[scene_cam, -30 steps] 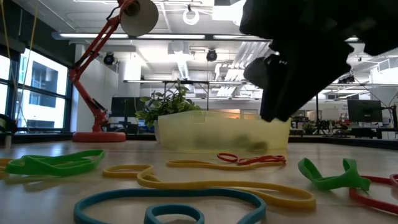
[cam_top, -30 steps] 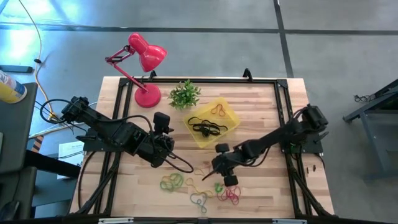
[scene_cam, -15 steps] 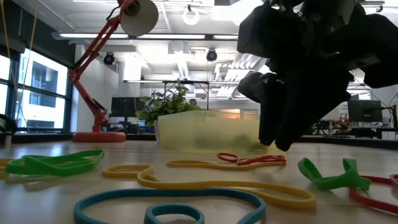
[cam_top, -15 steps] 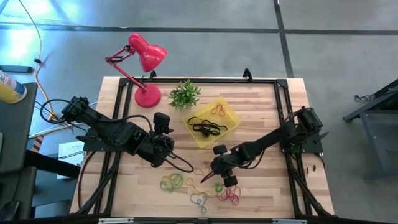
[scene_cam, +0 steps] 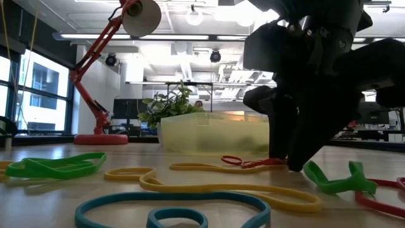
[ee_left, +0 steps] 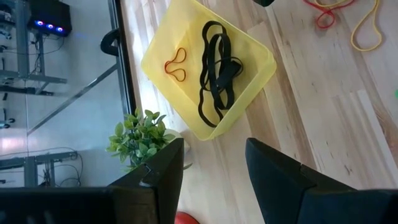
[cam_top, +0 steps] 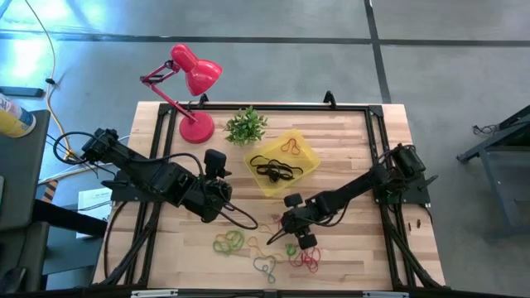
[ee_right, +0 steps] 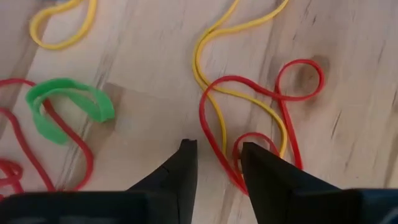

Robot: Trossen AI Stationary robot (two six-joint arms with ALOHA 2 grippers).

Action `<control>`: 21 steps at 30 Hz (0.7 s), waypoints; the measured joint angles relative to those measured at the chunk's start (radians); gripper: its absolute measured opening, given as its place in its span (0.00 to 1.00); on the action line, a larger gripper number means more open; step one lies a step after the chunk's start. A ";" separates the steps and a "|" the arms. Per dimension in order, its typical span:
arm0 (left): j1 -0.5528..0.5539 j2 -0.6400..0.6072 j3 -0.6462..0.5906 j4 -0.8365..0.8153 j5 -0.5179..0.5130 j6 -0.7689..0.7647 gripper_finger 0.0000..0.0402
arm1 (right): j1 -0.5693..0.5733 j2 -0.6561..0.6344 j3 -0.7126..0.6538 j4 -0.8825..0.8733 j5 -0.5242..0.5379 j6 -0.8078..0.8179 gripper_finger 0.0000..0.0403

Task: Pick and place rubber bands into bin
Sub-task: Put the red rubber band into the transparent yellow bin

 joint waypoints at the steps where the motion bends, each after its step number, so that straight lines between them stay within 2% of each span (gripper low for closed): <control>1: 0.000 0.000 0.000 0.000 0.000 0.000 0.40 | 0.000 0.002 0.000 -0.001 0.000 0.002 0.26; 11: 0.000 0.000 0.000 0.000 -0.013 0.001 0.40 | 0.000 0.002 0.002 -0.035 0.001 0.014 0.02; 21: 0.000 0.000 0.000 0.000 -0.019 0.002 0.40 | 0.000 -0.013 0.001 -0.077 0.003 0.088 0.01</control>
